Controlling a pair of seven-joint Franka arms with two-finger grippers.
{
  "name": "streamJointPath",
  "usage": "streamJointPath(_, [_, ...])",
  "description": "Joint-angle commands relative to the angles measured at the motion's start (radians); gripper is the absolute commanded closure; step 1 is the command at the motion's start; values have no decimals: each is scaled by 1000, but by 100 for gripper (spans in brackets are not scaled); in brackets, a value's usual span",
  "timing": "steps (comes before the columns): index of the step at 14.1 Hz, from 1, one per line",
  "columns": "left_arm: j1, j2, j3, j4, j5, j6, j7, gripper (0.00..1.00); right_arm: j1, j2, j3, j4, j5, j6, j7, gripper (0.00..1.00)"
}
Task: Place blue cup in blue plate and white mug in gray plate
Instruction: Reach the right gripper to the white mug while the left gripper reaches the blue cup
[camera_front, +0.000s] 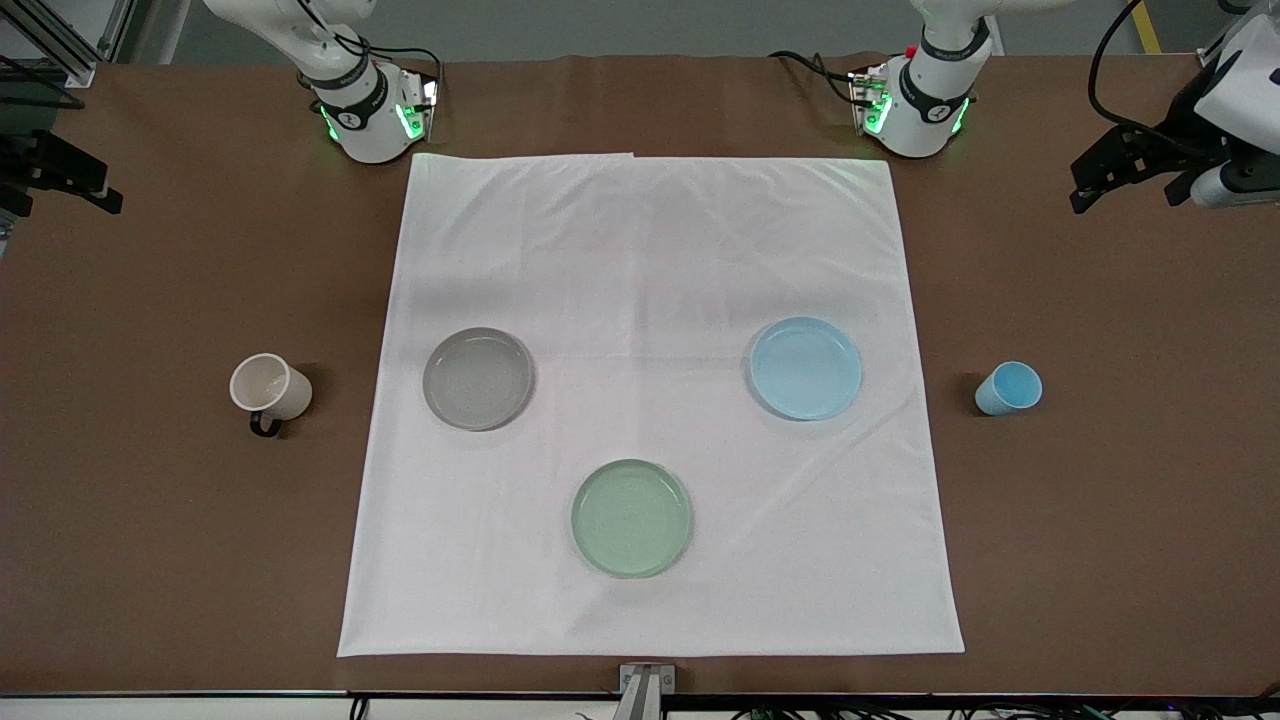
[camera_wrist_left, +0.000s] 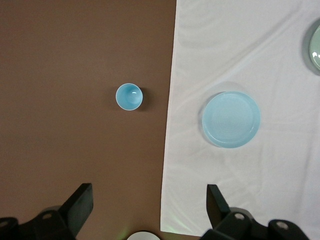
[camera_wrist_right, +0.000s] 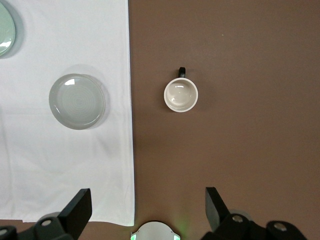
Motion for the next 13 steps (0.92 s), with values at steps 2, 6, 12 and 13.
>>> streamJointPath(2, [6, 5, 3, 19, -9, -5, 22, 0, 3, -21, -5, -21, 12, -1, -8, 0])
streamJointPath(6, [11, 66, 18, 62, -5, -5, 23, 0, 3, -18, -5, -11, 12, 0, -3, 0])
streamJointPath(12, [72, 178, 15, -86, 80, 139, 12, 0, -63, 264, -10, 25, 46, 193, -9, 0])
streamJointPath(13, [107, 196, 14, -119, 73, 182, 12, 0, -65, 305, -10, 22, 43, 256, -12, 0])
